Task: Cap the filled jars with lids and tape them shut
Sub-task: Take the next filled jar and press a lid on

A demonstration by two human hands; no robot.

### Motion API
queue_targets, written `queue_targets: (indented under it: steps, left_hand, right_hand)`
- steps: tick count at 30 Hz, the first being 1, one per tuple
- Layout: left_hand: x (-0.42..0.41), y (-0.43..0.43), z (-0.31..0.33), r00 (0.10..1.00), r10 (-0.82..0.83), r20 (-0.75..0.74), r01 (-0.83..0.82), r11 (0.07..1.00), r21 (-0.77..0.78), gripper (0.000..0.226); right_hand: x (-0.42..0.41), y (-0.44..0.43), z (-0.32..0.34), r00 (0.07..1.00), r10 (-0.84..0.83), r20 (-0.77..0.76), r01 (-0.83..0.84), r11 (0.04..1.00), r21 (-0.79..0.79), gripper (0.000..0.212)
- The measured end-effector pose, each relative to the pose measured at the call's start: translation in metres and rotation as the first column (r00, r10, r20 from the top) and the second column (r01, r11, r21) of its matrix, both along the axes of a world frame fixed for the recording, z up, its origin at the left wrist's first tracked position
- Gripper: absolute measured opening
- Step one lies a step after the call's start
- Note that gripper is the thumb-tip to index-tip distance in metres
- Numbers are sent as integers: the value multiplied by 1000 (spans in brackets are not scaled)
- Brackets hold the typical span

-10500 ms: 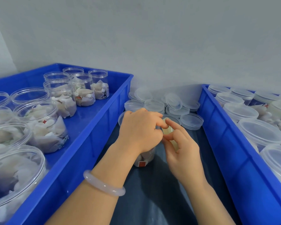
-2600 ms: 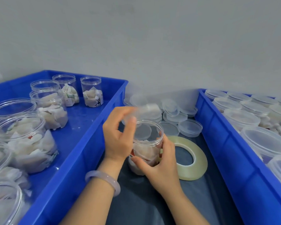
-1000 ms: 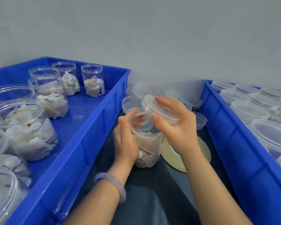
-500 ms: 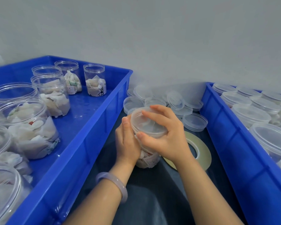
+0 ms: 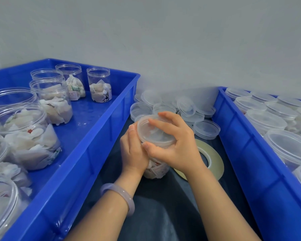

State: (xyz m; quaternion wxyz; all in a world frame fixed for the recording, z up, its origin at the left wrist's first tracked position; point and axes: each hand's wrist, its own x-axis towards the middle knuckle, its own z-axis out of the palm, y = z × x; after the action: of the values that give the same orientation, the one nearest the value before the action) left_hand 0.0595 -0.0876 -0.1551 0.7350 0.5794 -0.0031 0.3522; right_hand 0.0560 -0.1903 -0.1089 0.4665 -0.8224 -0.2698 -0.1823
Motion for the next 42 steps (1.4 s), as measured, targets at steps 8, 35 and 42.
queue_targets:
  steps: [8, 35, 42]
  left_hand:
    - [2, 1, -2, 998, 54, -33, -53, 998, 16, 38]
    - [3, 2, -1, 999, -45, 10, 45, 999, -28, 46]
    - [1, 2, 1, 1000, 10, -24, -10, 1000, -20, 45]
  right_hand:
    - [-1, -2, 0, 1000, 20, 6, -20, 1000, 4, 56]
    - [-6, 7, 15, 990, -131, -54, 121, 979, -163, 40]
    - [-10, 12, 31, 977, -170, -127, 127, 949, -289, 45]
